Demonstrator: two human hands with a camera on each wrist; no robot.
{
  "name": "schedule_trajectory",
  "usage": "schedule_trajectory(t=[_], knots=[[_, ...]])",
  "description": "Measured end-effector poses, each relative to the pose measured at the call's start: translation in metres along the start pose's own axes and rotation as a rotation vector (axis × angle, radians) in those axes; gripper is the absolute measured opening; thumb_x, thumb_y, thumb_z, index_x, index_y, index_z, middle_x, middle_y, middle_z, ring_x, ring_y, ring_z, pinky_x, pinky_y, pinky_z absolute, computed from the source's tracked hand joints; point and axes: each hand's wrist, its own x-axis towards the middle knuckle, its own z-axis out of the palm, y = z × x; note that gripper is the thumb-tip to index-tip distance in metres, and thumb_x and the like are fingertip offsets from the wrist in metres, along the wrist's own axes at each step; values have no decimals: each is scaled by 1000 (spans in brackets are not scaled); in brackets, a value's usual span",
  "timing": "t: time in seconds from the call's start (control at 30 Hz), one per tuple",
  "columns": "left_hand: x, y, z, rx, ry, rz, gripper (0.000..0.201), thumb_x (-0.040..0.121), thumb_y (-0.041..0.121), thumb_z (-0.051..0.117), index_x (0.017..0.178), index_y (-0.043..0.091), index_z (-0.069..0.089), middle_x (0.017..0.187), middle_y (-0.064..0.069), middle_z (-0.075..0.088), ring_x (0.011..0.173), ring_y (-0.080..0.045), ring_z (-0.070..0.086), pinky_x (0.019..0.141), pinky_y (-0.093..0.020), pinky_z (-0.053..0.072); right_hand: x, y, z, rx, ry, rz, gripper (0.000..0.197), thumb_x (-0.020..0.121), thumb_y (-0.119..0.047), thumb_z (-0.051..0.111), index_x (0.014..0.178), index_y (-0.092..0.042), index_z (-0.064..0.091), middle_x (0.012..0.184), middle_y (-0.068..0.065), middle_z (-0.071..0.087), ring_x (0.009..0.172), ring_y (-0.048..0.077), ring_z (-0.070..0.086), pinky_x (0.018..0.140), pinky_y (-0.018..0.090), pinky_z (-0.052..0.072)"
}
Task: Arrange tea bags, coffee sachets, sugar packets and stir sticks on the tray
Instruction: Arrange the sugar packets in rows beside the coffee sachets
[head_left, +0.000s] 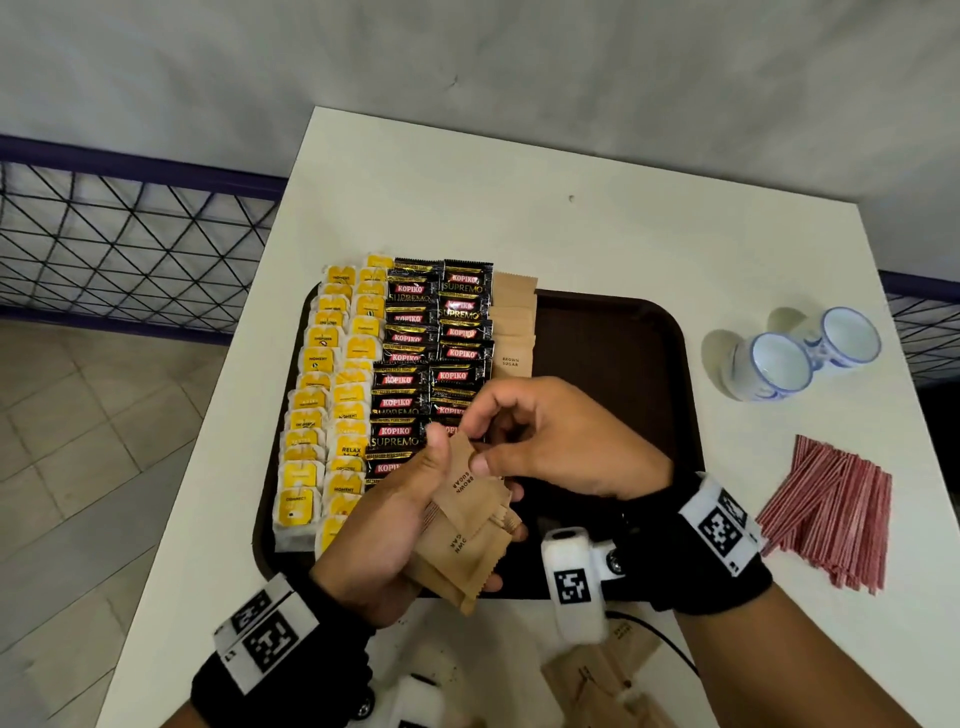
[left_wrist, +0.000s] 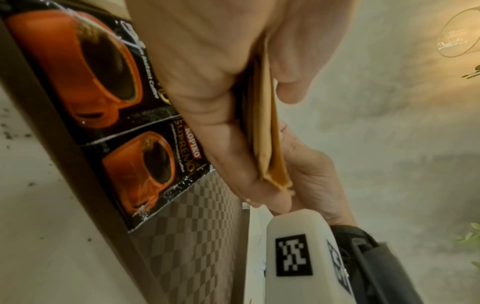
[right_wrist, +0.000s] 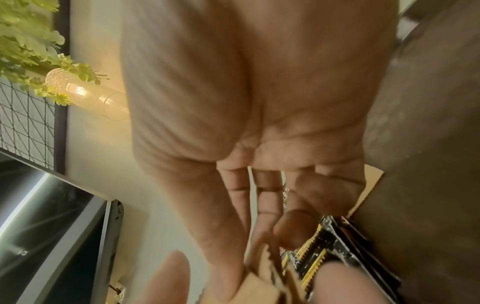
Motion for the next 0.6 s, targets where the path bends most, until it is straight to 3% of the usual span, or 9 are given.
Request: schedule_trajectory(t=[0.13,0.23,0.33,0.4,0.5,0.6], knots=[[1,0,-4,-123,-41,-17,83,84,78,32,128,15,64,122,-30,65,91,-41,69,69,-51,59,0,0,-1,62,-8,49,19,83,2,75,97,-3,65,76,4,69,56,29,62,62,47,53],[-1,1,-5,-120,-39,-9,74,90,73,38,125,15,67,119,-27,67,93,-41,68,67,-50,58,2,1,-3,119,12,67,17,84,4,73,98,2,62,74,7,69,57,30,62,60,39,52],[-2,0,-6,-51,-11,45,51,89,44,65,129,12,62,120,-28,67,92,-41,70,65,-47,59,3,3,-3,94,81,51,14,84,5,73,92,0,61,73,7,66,59,23,60,50,25,47],[-2,-2,-7,-6,42,111,45,86,21,72,127,10,59,117,-28,68,93,-43,71,64,-46,58,4,5,-3,138,115,56,19,85,9,68,89,-6,57,72,8,63,56,20,59,45,23,45],[-2,-1,-6,-27,138,166,37,88,8,69,123,7,58,106,-29,71,87,-44,72,57,-45,58,1,4,-4,215,84,48,35,87,15,61,109,-11,55,84,11,63,60,25,66,49,29,53],[-2,3,-5,-25,227,208,30,91,6,64,120,9,58,101,-27,73,80,-43,73,54,-43,57,-5,4,-1,9,42,-63,67,86,13,61,137,-32,54,99,13,60,79,20,69,64,27,56]])
